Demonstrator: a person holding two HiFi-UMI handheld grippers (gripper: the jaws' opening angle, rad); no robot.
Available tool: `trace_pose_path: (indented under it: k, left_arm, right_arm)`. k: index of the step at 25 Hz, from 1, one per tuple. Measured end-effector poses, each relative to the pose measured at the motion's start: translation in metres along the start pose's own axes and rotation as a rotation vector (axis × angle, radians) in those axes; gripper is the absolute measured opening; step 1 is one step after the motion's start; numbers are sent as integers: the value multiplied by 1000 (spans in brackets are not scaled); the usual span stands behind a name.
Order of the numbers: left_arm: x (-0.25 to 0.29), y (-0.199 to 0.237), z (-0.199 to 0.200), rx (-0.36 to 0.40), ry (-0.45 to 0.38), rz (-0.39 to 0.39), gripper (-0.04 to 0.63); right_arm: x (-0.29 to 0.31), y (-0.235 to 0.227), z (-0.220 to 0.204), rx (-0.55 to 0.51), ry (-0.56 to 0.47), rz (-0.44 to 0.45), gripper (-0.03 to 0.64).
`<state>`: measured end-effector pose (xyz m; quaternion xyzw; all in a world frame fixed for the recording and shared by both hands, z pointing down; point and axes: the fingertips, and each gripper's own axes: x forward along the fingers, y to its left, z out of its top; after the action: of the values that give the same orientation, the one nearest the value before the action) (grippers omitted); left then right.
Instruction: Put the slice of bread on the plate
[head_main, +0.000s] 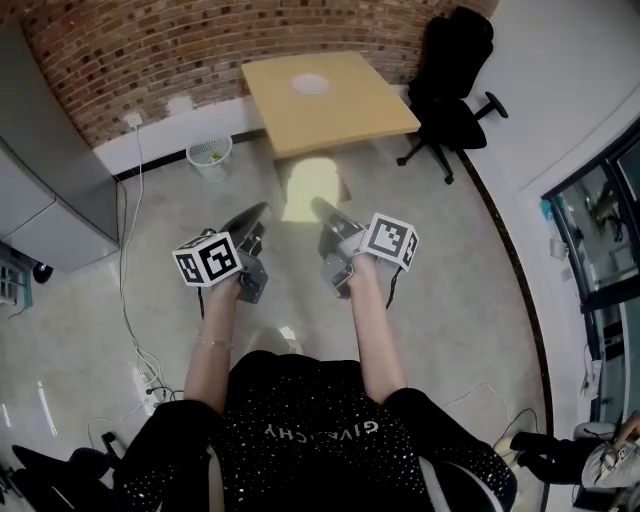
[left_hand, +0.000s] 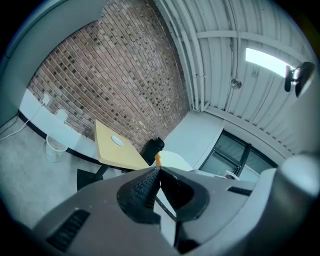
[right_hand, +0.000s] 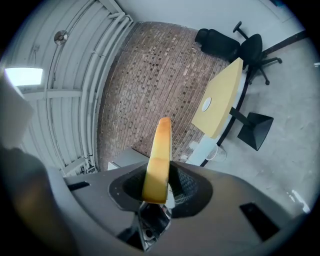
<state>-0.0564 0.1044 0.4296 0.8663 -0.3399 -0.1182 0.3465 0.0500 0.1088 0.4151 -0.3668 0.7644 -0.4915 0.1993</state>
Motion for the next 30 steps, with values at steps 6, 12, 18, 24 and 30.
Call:
trace_pose_path:
  k: [6, 12, 18, 24, 30]
  left_arm:
    - [16, 12, 11, -27, -27, 44, 12]
    - [44, 25, 13, -14, -25, 59, 12]
    - [91, 55, 35, -54, -38, 53, 12]
    - [147, 84, 61, -74, -17, 41, 12]
    - [201, 108, 96, -80, -6, 37, 12]
  right_arm:
    - [11, -5, 3, 15, -6, -34, 95]
    - [23, -23, 21, 9, -24, -63, 95]
    - [61, -41, 52, 15, -19, -74, 95]
    - [104, -68, 92, 17, -7, -117, 95]
    - [146, -82, 146, 0, -26, -144, 95]
